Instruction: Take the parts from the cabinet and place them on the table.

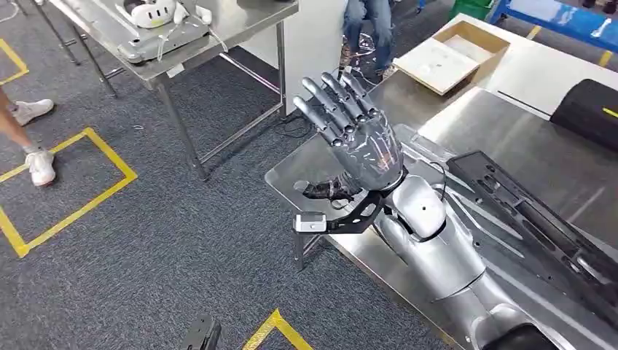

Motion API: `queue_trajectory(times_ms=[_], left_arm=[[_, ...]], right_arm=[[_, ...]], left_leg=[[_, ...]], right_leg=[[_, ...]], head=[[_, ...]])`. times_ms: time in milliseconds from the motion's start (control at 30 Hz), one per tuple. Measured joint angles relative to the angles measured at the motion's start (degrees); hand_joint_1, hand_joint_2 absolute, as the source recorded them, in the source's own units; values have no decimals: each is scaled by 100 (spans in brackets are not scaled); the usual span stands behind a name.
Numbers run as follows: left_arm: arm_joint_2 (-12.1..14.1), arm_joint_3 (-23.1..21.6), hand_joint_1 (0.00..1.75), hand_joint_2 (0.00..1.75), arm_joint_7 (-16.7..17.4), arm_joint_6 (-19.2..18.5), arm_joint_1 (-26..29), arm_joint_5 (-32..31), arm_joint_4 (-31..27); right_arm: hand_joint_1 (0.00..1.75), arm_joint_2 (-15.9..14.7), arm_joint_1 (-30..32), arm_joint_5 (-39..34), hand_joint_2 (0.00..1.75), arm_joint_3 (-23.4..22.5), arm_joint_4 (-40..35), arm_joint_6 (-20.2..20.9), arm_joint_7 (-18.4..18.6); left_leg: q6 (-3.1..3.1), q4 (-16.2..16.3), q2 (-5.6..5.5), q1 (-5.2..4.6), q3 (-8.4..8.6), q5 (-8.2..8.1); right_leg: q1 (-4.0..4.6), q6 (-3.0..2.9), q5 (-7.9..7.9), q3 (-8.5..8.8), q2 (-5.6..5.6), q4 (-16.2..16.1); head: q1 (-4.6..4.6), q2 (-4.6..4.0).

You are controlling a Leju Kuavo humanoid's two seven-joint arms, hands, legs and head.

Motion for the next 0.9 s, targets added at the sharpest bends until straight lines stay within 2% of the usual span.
queue_trajectory(times_ms=[33,67,100,133,167,200,233,300,333,367,400,433,467,500,533,567,600,633,667,700,733,800,833,867,900], left_arm=[[2,24,0,0,0,-33,4,4,0],[2,33,0,0,0,-49,12,15,0],[2,40,0,0,0,-74,13,35,0],[2,46,0,0,-2,-90,9,37,0],[-11,53,0,0,-4,-105,11,44,4],[-13,61,0,0,-4,-121,-5,59,4],[-13,68,0,0,-7,-145,-1,57,4],[-11,88,0,0,-7,-138,51,57,4],[-2,99,0,0,-7,-138,68,55,4],[11,107,0,0,-13,-138,91,57,4],[9,107,0,0,-11,-138,85,55,4],[9,110,0,0,-13,-136,70,55,4],[11,114,0,0,-13,-129,66,57,4],[11,120,0,0,-13,-114,76,66,4],[11,131,0,0,-15,-105,95,87,4],[22,151,0,0,-33,-99,115,101,4],[33,166,0,0,-46,-88,124,103,4],[44,171,0,0,-59,-79,123,107,4],[48,173,0,0,-68,-75,117,111,4],[48,179,0,0,-77,-70,102,116,4],[48,188,0,0,-79,-64,99,120,4],[48,210,0,0,-83,-51,118,140,4],[50,217,0,0,-90,-48,127,140,4],[46,221,0,0,-96,-46,141,140,4],[44,221,0,0,-101,-46,134,138,7]], right_arm=[[0,20,-16,-13,0,16,37,6,-2],[0,40,-47,-18,0,22,75,9,-2],[0,63,-93,-20,0,31,103,15,-2],[0,90,-146,-22,0,50,125,15,-2],[0,92,-187,-26,0,59,142,15,-7],[0,103,-206,-53,0,61,166,15,-13],[0,134,-220,-77,0,72,188,15,-24],[0,175,-284,-110,0,99,263,0,-55],[0,204,-313,-118,0,107,295,-4,-55],[0,232,-342,-123,0,118,326,-6,-57],[0,258,-362,-127,0,127,343,-22,-57],[0,258,-379,-127,0,136,365,-22,-59],[0,258,-378,-129,0,142,394,-22,-61],[0,260,-378,-129,0,153,428,-13,-61],[0,274,-380,-129,0,164,453,-6,-61],[0,289,-392,-129,0,173,474,4,-61],[0,300,-423,-129,0,184,494,6,-66],[0,306,-473,-129,0,197,514,4,-68],[0,326,-526,-129,0,210,529,7,-70],[0,333,-572,-140,0,214,547,4,-70],[0,339,-606,-151,0,232,564,7,-72],[0,354,-640,-179,0,265,599,7,-72],[0,372,-651,-188,0,269,615,9,-72],[0,381,-682,-190,0,289,643,15,-72],[0,398,-716,-190,0,319,662,20,-74]], left_leg=[[0,8,-89,-1,4,-1],[-2,17,-178,-4,8,-2],[-8,29,-263,-5,15,-7],[-19,36,-335,-8,20,-14],[-27,40,-376,13,3,-18],[-64,79,-462,-23,-34,-24],[-108,64,-509,11,-60,-3],[-194,24,-636,54,-78,22],[-229,40,-682,24,-90,5],[-246,141,-376,1,-111,-59],[-288,392,-97,5,-227,-220],[-328,846,45,33,-448,-441],[-356,1301,115,53,-681,-626],[-382,1650,143,69,-874,-718],[-402,1724,161,86,-931,-671],[-420,1515,179,101,-840,-500],[-423,1084,209,107,-627,-258],[-419,547,307,107,-346,-9],[-413,122,521,92,-151,58],[-347,103,551,25,-117,10],[-278,104,457,31,-140,28],[-225,109,355,17,-154,11],[-174,86,283,29,-142,23],[-138,53,228,64,-121,46],[-111,53,189,64,-123,49]], right_leg=[[0,-9,117,-41,4,6],[0,-28,349,41,15,-250],[-1,-58,646,216,55,-695],[1,-94,920,419,179,-1184],[-8,-134,1013,533,475,-1541],[-21,-138,969,615,525,-1689],[0,-115,954,606,461,-1676],[38,-148,949,623,368,-1691],[-66,-197,990,669,291,-1785],[-33,-207,1001,716,214,-1828],[-31,-251,999,744,157,-1841],[-10,-276,987,761,51,-1839],[0,-281,968,775,-40,-1836],[-1,-279,955,781,-129,-1832],[-3,-270,944,785,-202,-1829],[-7,-253,925,792,-284,-1818],[-17,-230,899,800,-352,-1795],[-25,-204,862,809,-416,-1762],[-15,-164,823,820,-476,-1733],[40,-120,795,808,-509,-1711],[38,-105,792,820,-555,-1718],[45,-57,785,864,-643,-1752],[31,-10,762,889,-708,-1758],[-8,28,678,873,-538,-1667],[-14,22,510,762,-276,-1435]], head=[[-2,0],[-2,0],[0,0],[-2,0],[0,0],[-4,0],[-4,0],[-4,0],[-2,0],[-6,0],[-37,0],[-35,0],[-35,0],[-35,0],[-35,0],[-35,0],[-35,0],[-35,0],[-35,0],[-35,0],[-26,0],[-31,0],[-28,0],[-31,0],[-28,0]])
